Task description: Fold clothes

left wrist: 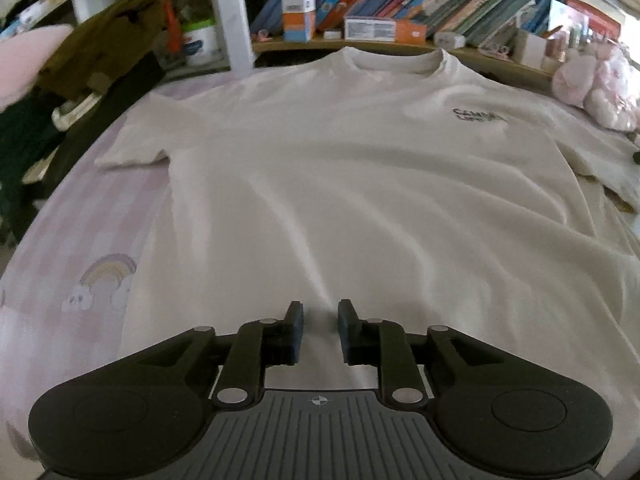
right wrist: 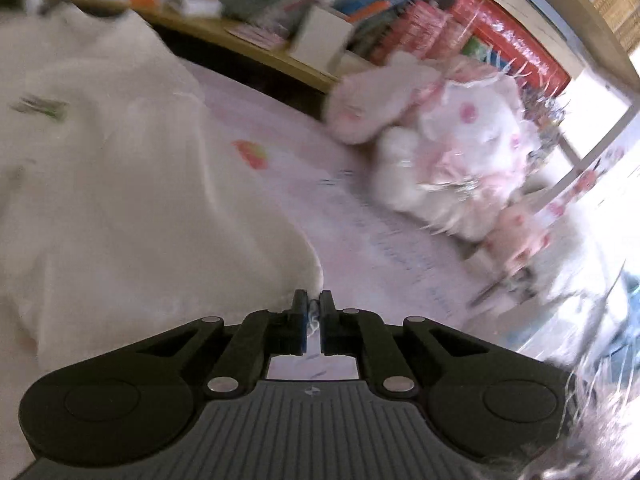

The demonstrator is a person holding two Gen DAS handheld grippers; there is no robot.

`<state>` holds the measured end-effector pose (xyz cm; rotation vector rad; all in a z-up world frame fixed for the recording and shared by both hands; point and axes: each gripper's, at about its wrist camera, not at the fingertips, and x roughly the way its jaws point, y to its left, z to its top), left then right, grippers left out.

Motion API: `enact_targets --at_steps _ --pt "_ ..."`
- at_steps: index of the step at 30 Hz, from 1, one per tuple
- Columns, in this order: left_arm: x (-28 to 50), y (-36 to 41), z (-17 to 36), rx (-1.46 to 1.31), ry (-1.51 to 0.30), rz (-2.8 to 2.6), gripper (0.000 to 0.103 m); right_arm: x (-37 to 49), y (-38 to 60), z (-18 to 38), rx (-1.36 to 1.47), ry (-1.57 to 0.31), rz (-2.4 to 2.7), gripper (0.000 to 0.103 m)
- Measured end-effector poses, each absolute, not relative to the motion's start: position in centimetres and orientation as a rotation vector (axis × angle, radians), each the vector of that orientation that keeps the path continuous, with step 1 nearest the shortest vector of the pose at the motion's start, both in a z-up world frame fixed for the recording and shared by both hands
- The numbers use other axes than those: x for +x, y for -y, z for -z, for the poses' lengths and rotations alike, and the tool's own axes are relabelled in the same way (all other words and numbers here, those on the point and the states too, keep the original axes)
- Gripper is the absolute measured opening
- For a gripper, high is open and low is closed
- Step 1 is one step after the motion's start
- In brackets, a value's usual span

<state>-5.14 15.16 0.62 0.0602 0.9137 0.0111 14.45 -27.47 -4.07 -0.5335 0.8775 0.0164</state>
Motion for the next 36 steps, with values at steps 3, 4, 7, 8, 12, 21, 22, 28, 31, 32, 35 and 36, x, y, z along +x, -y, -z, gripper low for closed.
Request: enact_targets --at_steps 3,4,7,8,12,21,22,28,31,32,35,36 --pt "-5.5 -14.8 -0.6 0.066 -0.913 -0.028 0.024 16.5 28.7 5.4 -0.564 -0.891 0.015 0.005" --pt "-5.6 -14.8 -0.6 0.068 -0.912 -0.033 0.024 16.9 28.8 5.7 -0.570 -0.887 0.025 0.005" --pt "-5.9 -14.9 -0.6 0.054 -0.910 -0.048 0.025 17.9 29.2 6.2 -0.588 -0.870 0.053 0.005" --pt "-5.9 -15.0 -0.6 0.045 -0.909 -0.056 0.028 18.2 29.4 6.2 -0.588 -0.869 0.059 0.005" --pt "-6.3 -15.4 -0.4 0.035 -0.900 -0.073 0.038 19.4 30.0 6.5 -0.606 -0.867 0.099 0.005" --pt "-8.4 -17.6 -2.0 0.033 -0.861 -0.125 0.041 17.7 32.7 3.7 -0.368 -0.844 0.125 0.041" --pt "-8.7 -18.0 -2.3 0.035 -0.851 -0.133 0.041 16.4 32.8 3.1 -0.325 -0.837 0.110 0.042" --pt "-9.8 -22.2 -2.6 0.038 -0.846 -0.174 0.041 5.2 31.5 0.8 -0.111 -0.841 -0.050 0.054" --pt "-10.3 -24.0 -2.3 0.040 -0.859 -0.150 0.041 -0.1 29.8 0.5 -0.082 -0.861 -0.086 0.055" --pt "-10.4 -24.6 -2.2 0.042 -0.864 -0.140 0.041 -1.8 29.0 0.4 -0.069 -0.869 -0.085 0.056" --pt "-10.9 -25.9 -1.9 0.057 -0.869 -0.093 0.041 -5.9 26.4 0.2 -0.025 -0.899 -0.072 0.056" --pt "-11.1 -26.3 -1.8 0.062 -0.869 -0.072 0.041 -7.1 25.7 0.1 -0.009 -0.904 -0.069 0.056"
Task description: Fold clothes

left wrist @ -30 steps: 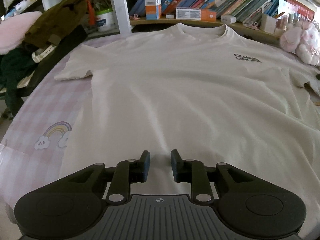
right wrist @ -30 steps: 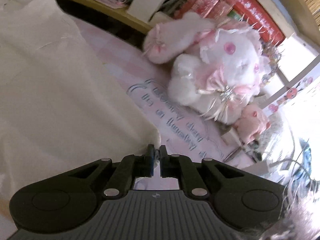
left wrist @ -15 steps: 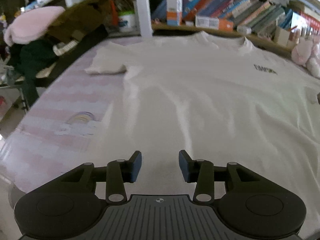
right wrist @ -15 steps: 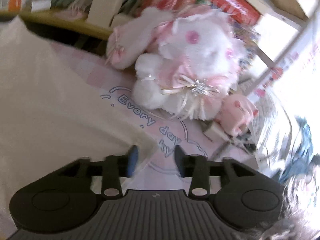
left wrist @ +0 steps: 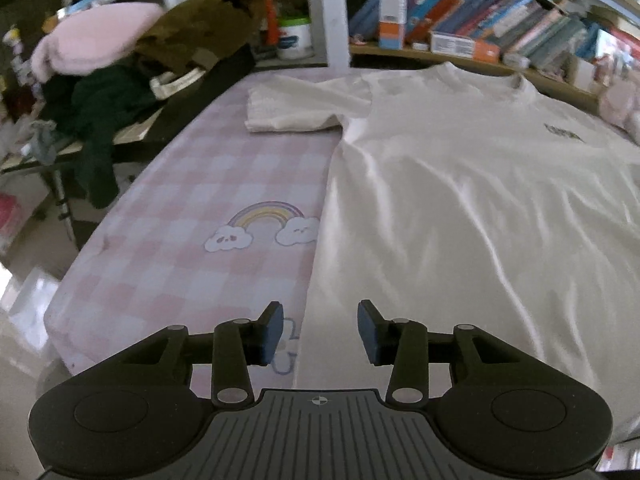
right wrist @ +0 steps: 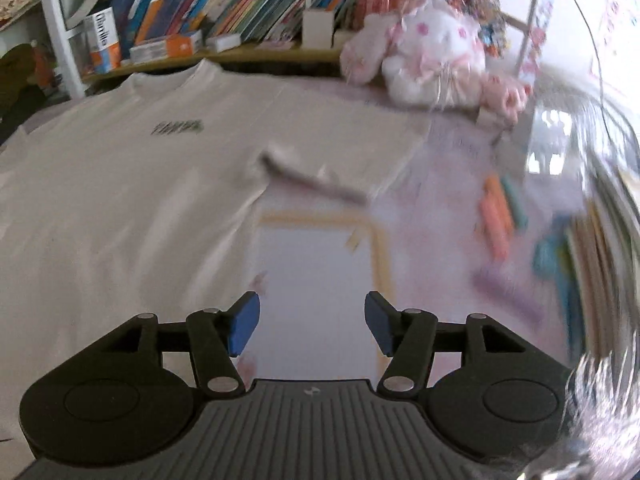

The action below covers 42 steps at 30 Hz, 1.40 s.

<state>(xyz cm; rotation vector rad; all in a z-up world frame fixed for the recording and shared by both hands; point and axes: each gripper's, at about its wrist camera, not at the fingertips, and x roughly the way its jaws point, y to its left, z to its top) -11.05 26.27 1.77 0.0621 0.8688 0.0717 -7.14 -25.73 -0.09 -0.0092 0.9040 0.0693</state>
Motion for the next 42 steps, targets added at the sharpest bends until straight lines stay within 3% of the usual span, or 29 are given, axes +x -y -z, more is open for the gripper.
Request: enact_targets --at_steps 6,9,10,11,12,13,15,17,23,28,38,41,42 --pt "-12.2 -28.0 -0.5 0.031 -0.890 0.023 0.041 -12.4 22.7 0.6 0.056 -0.935 -0.036 0.057" --pt "-12.6 -28.8 -0.4 -0.007 -0.875 0.057 0.028 -14.1 22.0 1.4 0.089 -0.959 -0.004 0.054" --pt "-12.7 -29.0 -0.4 -0.016 -0.873 0.066 0.008 -14.7 21.9 1.7 0.101 -0.969 0.009 0.051" --pt "-12.7 -29.2 -0.4 -0.019 -0.871 0.075 0.002 -15.1 21.9 1.9 0.120 -0.977 0.022 0.042" --pt "-12.8 -29.5 -0.5 -0.018 -0.869 0.083 0.001 -15.4 22.0 2.2 0.142 -0.984 0.034 0.031" --pt "-12.8 -29.8 -0.5 -0.017 -0.868 0.091 0.000 -15.8 22.1 2.5 0.164 -0.991 0.047 0.029" --pt "-12.8 -30.4 -0.6 -0.014 -0.864 0.106 0.000 -16.4 22.0 2.5 0.197 -0.992 0.055 0.014" --pt "-12.5 -31.8 -0.8 -0.023 -0.848 0.049 0.000 -16.9 21.6 2.1 0.236 -1.016 0.017 0.010" --pt "-11.6 -30.8 -1.3 0.113 -0.839 0.088 0.001 -17.7 20.6 1.7 0.240 -1.036 0.007 0.009" --pt "-11.9 -30.8 -1.3 0.062 -0.821 0.121 0.001 -18.4 20.9 1.1 0.294 -1.037 0.002 0.009" --pt "-11.0 -30.8 -0.9 0.003 -0.838 0.133 0.001 -11.6 15.9 -3.3 0.623 -0.980 -0.296 0.009" --pt "-11.1 -30.3 -0.7 0.005 -0.838 0.119 0.001 -7.5 13.3 -2.0 0.781 -0.988 -0.346 0.019" --pt "-11.1 -30.2 -0.7 0.005 -0.839 0.116 0.002 -6.5 12.8 -1.8 0.784 -0.986 -0.338 0.034"
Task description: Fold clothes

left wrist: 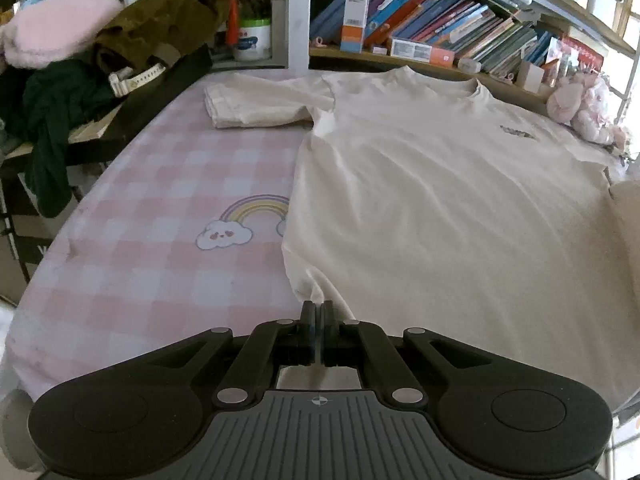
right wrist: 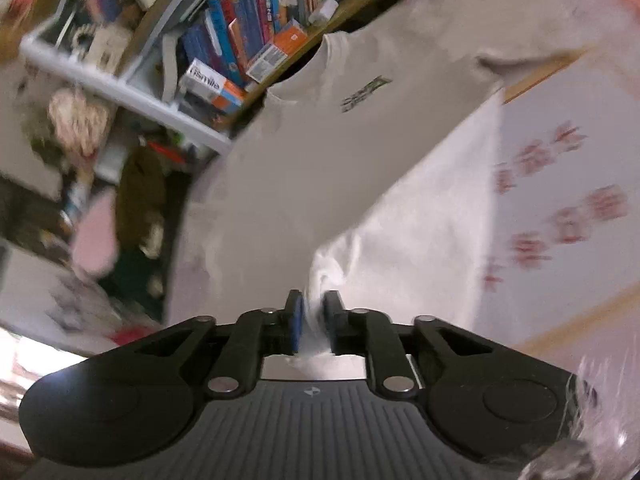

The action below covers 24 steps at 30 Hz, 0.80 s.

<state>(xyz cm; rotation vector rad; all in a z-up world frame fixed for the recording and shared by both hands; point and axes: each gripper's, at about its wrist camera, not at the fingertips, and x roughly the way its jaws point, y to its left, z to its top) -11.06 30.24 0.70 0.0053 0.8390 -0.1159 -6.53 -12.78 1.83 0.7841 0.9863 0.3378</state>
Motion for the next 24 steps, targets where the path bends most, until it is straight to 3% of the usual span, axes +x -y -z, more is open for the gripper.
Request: enact_targets --at_steps 2,7,13,24 --pt "-11.0 -30.3 -0.7 -0.002 -0.843 0.110 0.002 -5.6 12.0 -2.3 0.707 -0.975 -0.343 0.041" --pt "-11.4 -30.5 -0.5 -0.031 -0.833 0.085 0.004 -5.6 10.9 -3.2 0.383 -0.986 -0.384 0.041" --pt "-11.4 -30.3 -0.5 -0.031 -0.828 0.075 0.004 -5.3 6.7 0.1 0.073 -1.037 -0.409 0.039" --pt "-11.5 -30.2 -0.5 -0.043 -0.825 0.061 0.004 -4.5 1.0 3.0 -0.144 -1.025 -0.479 0.041"
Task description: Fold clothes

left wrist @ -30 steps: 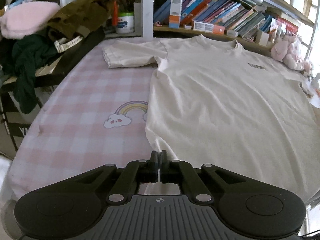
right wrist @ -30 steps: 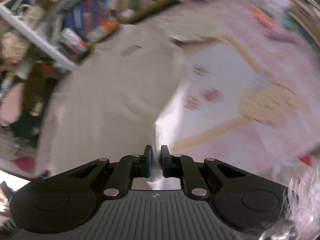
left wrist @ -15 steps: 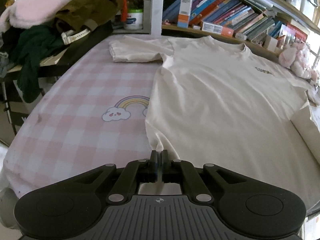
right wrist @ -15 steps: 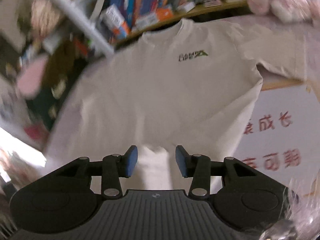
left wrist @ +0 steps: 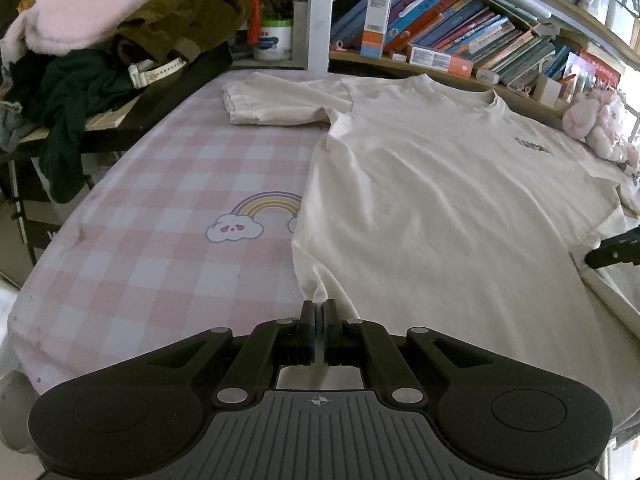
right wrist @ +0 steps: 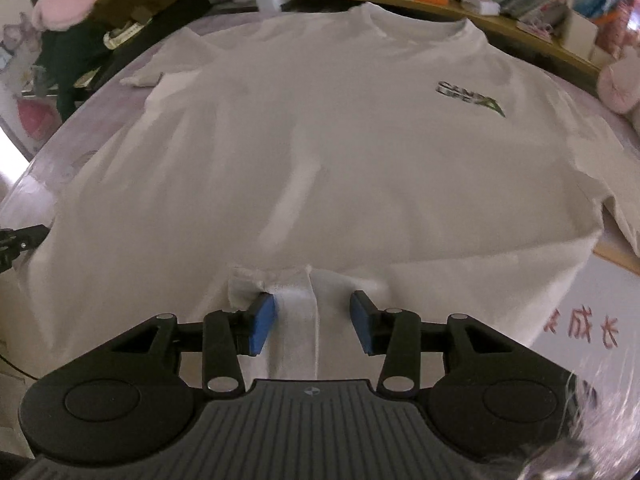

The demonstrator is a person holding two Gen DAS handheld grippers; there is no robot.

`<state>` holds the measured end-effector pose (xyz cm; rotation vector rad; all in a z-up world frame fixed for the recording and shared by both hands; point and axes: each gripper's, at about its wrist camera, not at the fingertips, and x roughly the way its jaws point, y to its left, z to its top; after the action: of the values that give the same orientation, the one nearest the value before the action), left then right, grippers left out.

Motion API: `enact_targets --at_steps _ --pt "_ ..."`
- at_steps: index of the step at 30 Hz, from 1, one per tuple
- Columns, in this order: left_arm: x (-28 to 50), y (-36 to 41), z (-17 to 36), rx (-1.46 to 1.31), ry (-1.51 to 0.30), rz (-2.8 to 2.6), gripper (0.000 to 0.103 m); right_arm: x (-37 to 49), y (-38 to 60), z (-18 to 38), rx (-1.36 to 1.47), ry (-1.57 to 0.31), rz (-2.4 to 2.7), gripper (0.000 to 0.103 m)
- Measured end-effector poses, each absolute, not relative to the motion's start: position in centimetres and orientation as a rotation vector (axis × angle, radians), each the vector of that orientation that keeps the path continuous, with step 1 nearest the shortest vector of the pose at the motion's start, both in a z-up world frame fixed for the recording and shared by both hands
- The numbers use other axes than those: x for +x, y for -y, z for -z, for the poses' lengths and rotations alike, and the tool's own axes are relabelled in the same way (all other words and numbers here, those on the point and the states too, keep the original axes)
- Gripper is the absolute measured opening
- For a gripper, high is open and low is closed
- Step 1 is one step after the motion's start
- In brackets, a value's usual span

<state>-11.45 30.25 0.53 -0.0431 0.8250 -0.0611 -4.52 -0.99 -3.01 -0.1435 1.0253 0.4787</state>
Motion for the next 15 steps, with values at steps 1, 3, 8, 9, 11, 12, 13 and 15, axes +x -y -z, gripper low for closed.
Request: enact_targets --at_steps 1,3,8,9,11,12,13,15 --pt "-11.5 -30.3 -0.5 -0.043 -0.825 0.061 0.004 -4.5 0.4 3.1 -0.155 -1.019 -0.483 0.041" --pt "-11.5 -30.3 -0.5 -0.039 -0.825 0.063 0.004 -4.5 -0.3 3.2 -0.185 -1.008 -0.490 0.039" --pt "-11.4 -30.6 -0.5 -0.033 -0.823 0.081 0.004 -5.8 0.4 2.0 -0.144 -0.964 -0.449 0.009" --pt "-11.4 -30.7 -0.5 -0.030 -0.822 0.086 0.004 -6.5 1.4 1.3 -0.090 -0.950 -0.423 0.009" --pt "-11.4 -30.8 -0.5 -0.023 -0.822 0.097 0.005 -8.3 3.7 -0.1 0.022 -0.922 -0.359 0.007" --pt "-11.4 -30.8 -0.5 -0.020 -0.822 0.102 0.005 -9.7 5.3 -0.9 0.085 -0.909 -0.317 0.006" --pt "-11.4 -30.8 -0.5 -0.018 -0.823 0.108 0.005 -11.2 7.0 -1.7 0.149 -0.895 -0.272 0.006" --pt "-11.4 -31.0 -0.5 -0.013 -0.824 0.122 0.005 -14.4 11.2 -3.8 0.245 -0.880 -0.146 0.005"
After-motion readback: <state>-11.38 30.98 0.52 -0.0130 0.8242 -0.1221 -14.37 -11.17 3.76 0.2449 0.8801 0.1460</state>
